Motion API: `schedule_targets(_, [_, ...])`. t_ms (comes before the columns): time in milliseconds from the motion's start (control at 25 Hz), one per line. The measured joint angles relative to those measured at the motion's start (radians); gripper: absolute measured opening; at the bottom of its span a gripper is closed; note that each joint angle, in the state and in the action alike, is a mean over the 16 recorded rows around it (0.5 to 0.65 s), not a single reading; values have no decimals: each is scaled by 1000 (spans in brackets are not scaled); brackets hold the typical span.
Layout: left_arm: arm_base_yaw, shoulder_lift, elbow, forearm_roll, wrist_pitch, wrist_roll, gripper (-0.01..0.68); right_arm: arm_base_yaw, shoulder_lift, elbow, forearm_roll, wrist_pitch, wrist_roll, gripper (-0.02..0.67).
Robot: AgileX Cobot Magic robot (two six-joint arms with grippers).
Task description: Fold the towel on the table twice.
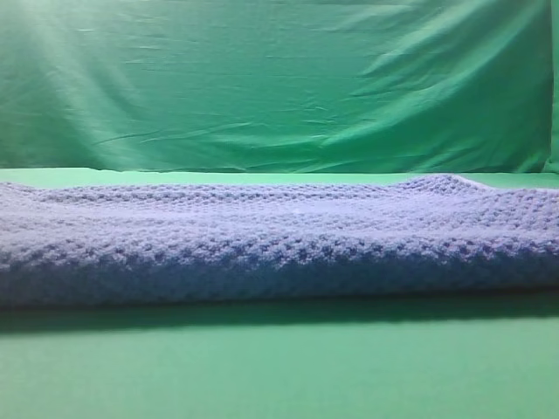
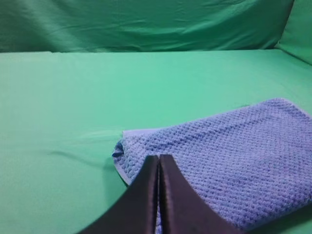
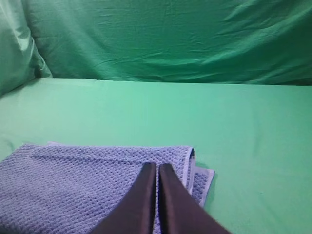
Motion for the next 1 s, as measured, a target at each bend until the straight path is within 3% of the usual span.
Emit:
schedule_targets(640, [0,0,105,11,-18,-2,0,0,0,96,4,-120,0,0])
schedule_targets(1000, [0,0,179,59,-113,-2,0,0,0,151,-7,-159,15,0])
